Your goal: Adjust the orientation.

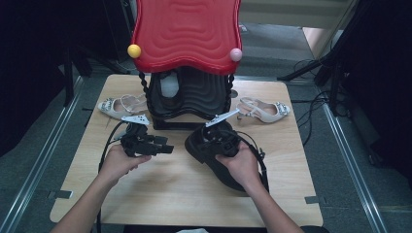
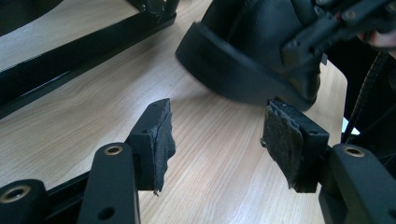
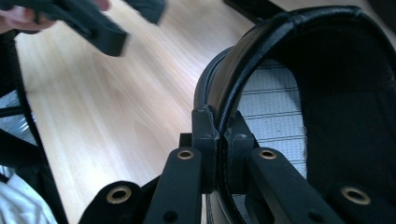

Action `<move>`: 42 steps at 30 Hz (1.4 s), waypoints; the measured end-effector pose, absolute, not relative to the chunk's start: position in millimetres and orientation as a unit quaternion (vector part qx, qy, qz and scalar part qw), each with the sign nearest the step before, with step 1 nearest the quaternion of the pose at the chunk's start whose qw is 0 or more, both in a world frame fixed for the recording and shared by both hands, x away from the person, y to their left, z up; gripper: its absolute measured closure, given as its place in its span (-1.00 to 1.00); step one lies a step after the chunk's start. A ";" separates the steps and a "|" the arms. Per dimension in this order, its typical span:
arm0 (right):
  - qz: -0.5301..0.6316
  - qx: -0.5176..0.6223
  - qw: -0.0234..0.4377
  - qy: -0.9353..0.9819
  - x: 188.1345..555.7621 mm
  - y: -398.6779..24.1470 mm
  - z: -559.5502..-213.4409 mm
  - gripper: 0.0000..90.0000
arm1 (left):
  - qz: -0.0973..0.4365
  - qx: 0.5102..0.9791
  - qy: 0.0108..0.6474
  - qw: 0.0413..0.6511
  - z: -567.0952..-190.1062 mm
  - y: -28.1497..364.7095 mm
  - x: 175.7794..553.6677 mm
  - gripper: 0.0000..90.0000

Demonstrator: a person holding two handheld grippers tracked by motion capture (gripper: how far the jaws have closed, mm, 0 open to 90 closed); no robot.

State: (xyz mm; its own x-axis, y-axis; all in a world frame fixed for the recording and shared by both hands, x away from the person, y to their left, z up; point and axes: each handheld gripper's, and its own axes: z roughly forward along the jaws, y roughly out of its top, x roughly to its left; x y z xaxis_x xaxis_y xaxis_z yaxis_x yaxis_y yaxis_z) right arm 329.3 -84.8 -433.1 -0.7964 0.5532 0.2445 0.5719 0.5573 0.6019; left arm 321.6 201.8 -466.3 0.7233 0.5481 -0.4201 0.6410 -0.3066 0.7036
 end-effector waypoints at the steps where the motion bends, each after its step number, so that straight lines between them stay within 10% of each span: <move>1: -0.349 -0.317 0.020 -0.882 326.8 -79.4 -434.2 0.94 | -0.050 0.807 0.368 0.459 -466.3 201.9 321.5 -0.05; 30: -0.366 -0.296 0.055 -0.881 305.4 -58.7 -454.4 0.86 | -0.013 0.811 0.360 0.460 -456.8 209.8 320.4 0.98; 42: -0.395 -0.310 0.056 -0.863 288.2 -109.4 -444.6 1.00 | -0.037 0.820 0.338 0.460 -452.4 197.7 333.3 1.00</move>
State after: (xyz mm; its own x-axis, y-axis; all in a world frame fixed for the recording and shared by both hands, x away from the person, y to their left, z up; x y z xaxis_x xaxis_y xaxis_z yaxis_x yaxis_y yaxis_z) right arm 288.2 -109.4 -444.6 -0.8018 0.4901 0.3419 0.5790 0.4955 0.6476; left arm 333.3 197.7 -452.4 0.7693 0.5198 -0.3714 0.5880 -0.3488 0.7298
